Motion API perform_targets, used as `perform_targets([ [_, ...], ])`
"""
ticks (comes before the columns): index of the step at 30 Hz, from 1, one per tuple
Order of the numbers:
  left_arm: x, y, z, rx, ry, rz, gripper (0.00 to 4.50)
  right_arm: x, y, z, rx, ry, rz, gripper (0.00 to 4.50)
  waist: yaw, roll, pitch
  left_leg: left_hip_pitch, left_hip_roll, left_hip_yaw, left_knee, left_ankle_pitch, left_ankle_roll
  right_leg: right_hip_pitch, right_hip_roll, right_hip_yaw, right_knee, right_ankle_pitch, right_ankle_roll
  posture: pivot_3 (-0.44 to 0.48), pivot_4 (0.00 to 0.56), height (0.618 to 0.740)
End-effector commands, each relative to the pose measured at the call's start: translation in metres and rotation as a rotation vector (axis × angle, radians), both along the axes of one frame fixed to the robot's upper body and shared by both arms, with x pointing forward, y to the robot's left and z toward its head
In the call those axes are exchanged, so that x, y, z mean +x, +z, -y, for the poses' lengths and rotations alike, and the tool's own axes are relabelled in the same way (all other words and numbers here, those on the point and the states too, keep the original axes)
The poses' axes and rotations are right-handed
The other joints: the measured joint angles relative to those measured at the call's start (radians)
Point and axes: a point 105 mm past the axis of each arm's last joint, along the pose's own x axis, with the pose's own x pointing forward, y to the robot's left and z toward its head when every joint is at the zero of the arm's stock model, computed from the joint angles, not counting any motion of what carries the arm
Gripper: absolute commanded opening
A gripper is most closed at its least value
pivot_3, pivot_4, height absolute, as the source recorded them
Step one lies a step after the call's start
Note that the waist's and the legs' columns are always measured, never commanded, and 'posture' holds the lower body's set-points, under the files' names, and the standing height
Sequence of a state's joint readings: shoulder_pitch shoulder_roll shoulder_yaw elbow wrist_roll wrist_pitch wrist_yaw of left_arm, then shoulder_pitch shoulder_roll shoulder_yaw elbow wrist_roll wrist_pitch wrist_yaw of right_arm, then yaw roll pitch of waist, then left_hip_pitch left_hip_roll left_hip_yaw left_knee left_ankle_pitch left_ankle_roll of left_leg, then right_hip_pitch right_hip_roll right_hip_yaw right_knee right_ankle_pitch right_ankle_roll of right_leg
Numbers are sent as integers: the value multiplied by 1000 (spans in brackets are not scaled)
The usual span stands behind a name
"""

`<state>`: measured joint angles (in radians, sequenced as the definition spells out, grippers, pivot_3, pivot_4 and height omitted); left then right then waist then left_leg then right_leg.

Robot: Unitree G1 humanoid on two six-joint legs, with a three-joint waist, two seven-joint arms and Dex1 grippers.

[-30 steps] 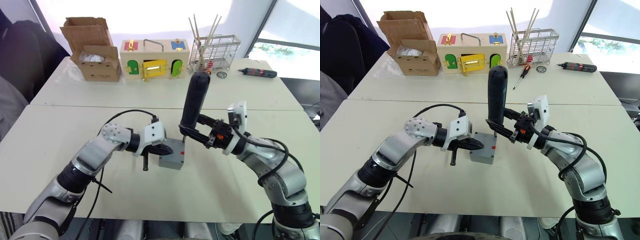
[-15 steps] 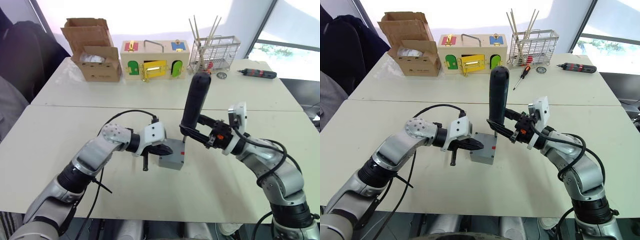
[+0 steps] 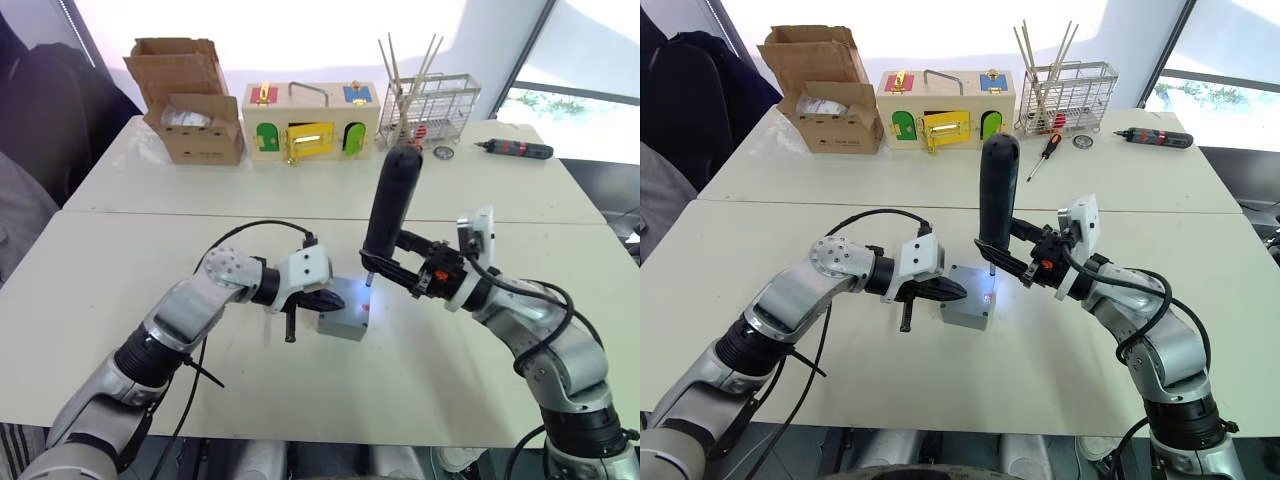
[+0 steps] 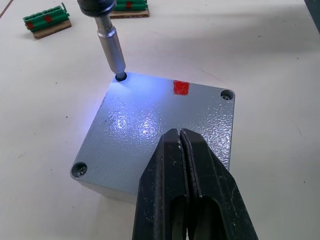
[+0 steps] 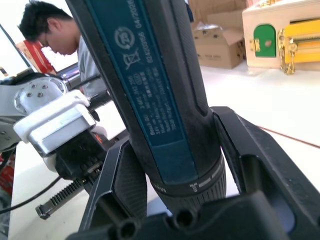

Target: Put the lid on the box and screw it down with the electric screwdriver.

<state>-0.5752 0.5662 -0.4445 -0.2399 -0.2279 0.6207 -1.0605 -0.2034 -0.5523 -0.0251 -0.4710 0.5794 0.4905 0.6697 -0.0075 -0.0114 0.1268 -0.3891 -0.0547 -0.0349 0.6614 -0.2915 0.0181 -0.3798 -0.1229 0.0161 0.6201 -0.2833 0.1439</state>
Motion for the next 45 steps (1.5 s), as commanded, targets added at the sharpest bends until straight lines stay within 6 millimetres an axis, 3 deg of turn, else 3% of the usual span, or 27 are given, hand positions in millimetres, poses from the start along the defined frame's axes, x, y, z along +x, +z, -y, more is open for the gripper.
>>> perform_targets([
  [1,0,-19,-6,59,31,-46,0,4,6,5,-12,-16,-56,1922,0,1,1,0,0,0,0,0,0,0,0,0,-1,0,0,0,150,735],
  [7,-1,-22,-6,60,31,-55,0,0,53,8,6,14,20,1922,6,6,7,-5,-1,0,0,0,0,-1,-2,0,-2,0,0,0,150,735],
  [9,0,-20,-7,54,35,-50,0,-3,83,10,40,47,58,1922,11,10,11,-6,-1,1,0,0,0,-2,-2,0,-2,1,0,0,150,735],
  [11,1,-14,-8,30,43,-44,0,-5,100,13,62,67,71,1922,13,12,13,-9,-1,2,0,0,0,-5,-3,0,-2,1,-1,0,150,735],
  [17,8,10,-5,-55,78,-13,0,-2,106,18,71,69,46,1922,19,12,13,-18,-1,1,1,2,-2,-14,-1,-1,-1,2,-1,0,150,735],
  [20,13,31,0,-143,106,2,0,2,110,25,74,45,33,1922,20,11,19,-19,-2,2,3,2,-2,-15,0,-1,1,2,-1,0,150,735],
  [24,10,65,2,-261,101,-31,0,9,133,63,82,-66,-43,1922,22,8,33,-23,-3,2,6,3,-3,-20,-1,-2,7,2,-1,0,150,735],
  [27,-6,71,-1,-250,30,-60,0,4,122,90,-49,-144,-244,1922,21,9,35,-28,-3,2,6,6,-9,-26,-1,-2,9,2,-1,0,150,735],
  [29,-17,67,-5,-198,-12,-48,0,4,114,119,-124,-264,-360,1922,19,9,35,-29,-2,2,5,6,-9,-28,-1,-3,9,2,-1,0,150,735],
  [32,-33,58,-11,-113,-83,-33,0,-7,81,165,-230,-432,-623,1922,18,10,36,-31,-2,4,2,6,-9,-30,-1,-3,8,2,-1,0,150,735],
  [36,-39,50,-6,-83,-124,-11,0,-19,44,186,-292,-464,-821,1922,16,10,37,-31,-2,7,6,4,-5,-29,-1,-2,8,2,-1,0,150,735],
  [39,-46,48,2,-103,-175,-9,0,-18,11,220,-429,-626,-891,1922,16,11,37,-28,-2,8,7,3,-2,-28,-1,0,11,2,-2,0,150,735],
  [45,-50,48,16,-135,-228,37,0,-19,-9,225,-348,-651,-1061,1922,15,15,39,-28,-1,8,6,7,-8,-30,0,0,11,2,-1,0,150,735],
])
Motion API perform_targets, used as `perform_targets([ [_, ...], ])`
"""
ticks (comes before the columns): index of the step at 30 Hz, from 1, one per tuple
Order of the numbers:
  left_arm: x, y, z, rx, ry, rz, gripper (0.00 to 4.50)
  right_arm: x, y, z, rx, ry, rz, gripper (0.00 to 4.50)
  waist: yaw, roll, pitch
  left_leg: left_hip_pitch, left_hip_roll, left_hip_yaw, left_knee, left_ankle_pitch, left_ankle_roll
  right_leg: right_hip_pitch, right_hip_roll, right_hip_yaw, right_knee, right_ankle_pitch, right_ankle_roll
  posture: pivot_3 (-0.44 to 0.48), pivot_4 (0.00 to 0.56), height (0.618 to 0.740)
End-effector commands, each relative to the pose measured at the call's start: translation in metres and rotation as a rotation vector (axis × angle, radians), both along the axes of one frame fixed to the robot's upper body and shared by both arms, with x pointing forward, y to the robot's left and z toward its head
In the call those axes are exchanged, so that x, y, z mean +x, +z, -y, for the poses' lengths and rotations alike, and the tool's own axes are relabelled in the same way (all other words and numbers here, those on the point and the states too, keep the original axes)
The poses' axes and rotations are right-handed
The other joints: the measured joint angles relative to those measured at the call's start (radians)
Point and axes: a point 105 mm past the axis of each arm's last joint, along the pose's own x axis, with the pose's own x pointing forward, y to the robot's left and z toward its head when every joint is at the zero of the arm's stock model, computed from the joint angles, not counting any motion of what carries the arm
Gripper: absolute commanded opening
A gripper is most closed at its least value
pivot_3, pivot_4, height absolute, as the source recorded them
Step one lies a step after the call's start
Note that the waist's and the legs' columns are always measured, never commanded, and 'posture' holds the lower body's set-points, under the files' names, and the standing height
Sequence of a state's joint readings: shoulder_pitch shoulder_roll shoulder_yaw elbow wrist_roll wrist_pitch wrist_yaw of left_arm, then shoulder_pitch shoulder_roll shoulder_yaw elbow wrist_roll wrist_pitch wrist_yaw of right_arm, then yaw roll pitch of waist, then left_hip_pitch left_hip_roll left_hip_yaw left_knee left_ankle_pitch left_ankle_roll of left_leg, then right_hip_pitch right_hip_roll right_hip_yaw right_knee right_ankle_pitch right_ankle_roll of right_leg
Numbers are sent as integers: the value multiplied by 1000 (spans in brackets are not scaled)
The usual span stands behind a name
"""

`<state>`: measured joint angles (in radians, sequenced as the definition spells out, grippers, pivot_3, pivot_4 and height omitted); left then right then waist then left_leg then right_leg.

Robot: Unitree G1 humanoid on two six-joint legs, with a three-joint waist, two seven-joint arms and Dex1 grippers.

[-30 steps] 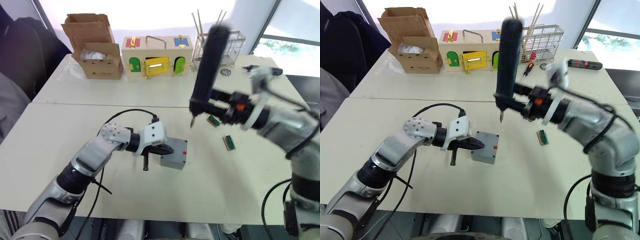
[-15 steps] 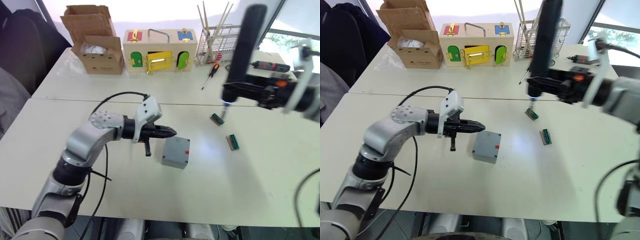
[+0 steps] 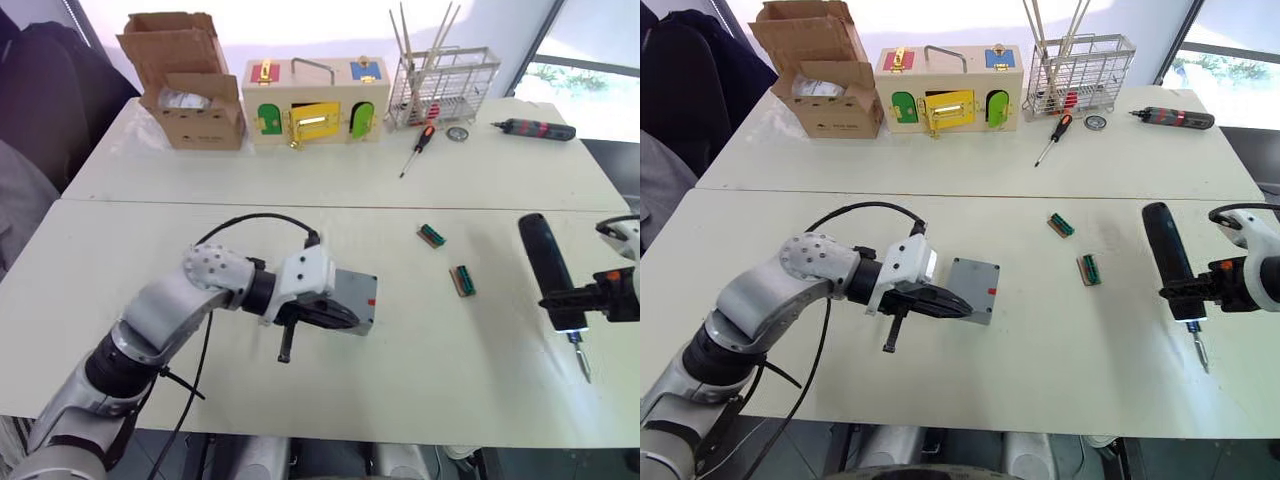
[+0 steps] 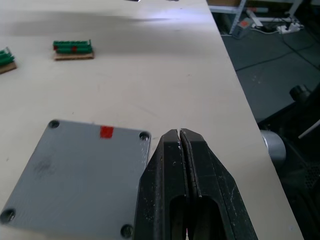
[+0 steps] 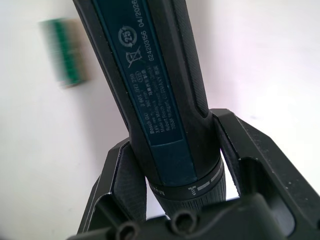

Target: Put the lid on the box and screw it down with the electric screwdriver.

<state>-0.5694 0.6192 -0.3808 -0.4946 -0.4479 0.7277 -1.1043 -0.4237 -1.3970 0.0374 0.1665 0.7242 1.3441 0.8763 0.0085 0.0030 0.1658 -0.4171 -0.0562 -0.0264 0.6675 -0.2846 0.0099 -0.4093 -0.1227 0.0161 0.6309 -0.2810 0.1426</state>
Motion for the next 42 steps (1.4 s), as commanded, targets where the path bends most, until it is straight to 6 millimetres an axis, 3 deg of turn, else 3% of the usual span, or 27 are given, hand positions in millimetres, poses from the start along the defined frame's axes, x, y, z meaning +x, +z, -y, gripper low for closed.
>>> perform_targets([
  [1,-1,10,8,-41,-21,68,0,5,12,-2,56,-32,10,1922,-2,1,1,0,0,0,0,0,0,0,1,0,0,0,0,0,150,735],
  [7,10,10,12,-80,34,92,0,15,1,-4,100,-97,-39,1922,2,1,1,0,1,0,0,0,0,0,1,0,1,0,0,0,150,735],
  [9,12,13,15,-118,56,103,0,19,-2,-2,86,-113,-41,2879,4,1,1,0,1,0,0,0,0,0,1,0,1,0,0,0,150,735],
  [14,36,37,17,-294,202,124,0,29,-2,1,60,-117,-17,4480,5,1,1,-1,0,0,2,1,-2,0,1,0,1,0,0,0,150,735],
  [18,67,55,1,-377,371,85,0,38,7,5,13,-85,56,4480,3,1,1,-1,0,-1,2,1,-2,0,2,0,2,0,0,0,150,735],
  [20,81,54,-23,-364,468,60,0,52,30,9,-55,-29,191,4480,-1,1,1,0,0,-1,2,1,-3,0,2,0,2,0,1,0,150,735],
  [23,85,50,-48,-333,540,28,0,63,56,6,-142,70,338,4480,-15,1,1,0,0,0,0,2,-3,-2,2,0,2,0,1,0,150,735],
  [25,73,35,-70,-279,580,-40,0,59,75,-33,-54,257,453,4480,-22,1,1,-1,1,-1,-1,2,-3,-2,2,0,3,0,1,0,150,735],
  [27,58,20,-87,-223,607,-97,0,43,77,-73,30,454,543,4480,-23,0,1,0,2,-2,-2,2,-3,-2,3,-1,3,0,1,0,150,735],
  [29,45,6,-98,-183,640,-154,0,22,68,-112,114,630,666,4480,-19,-4,0,0,3,-5,-3,2,-3,-2,4,-2,2,0,1,0,150,735],
  [32,25,-15,-107,-112,649,-231,0,-1,29,-136,69,707,630,4480,3,-4,0,0,2,-7,0,3,-5,1,3,-2,3,0,1,0,150,735],
  [35,14,-26,-109,-98,658,-303,0,-15,8,-145,131,697,601,4480,19,-5,0,1,-1,-7,1,0,-1,3,1,-1,3,1,0,0,150,735],
  [38,10,-33,-108,-127,686,-367,0,-20,-7,-144,147,654,605,4480,30,-6,-1,10,-1,-7,0,-2,2,12,1,-1,0,2,-2,0,150,735],
  [42,6,-41,-110,-130,717,-391,0,-31,-29,-141,185,617,521,4480,28,-6,-1,9,0,-6,0,0,-1,10,2,0,0,1,-2,0,150,735],
])
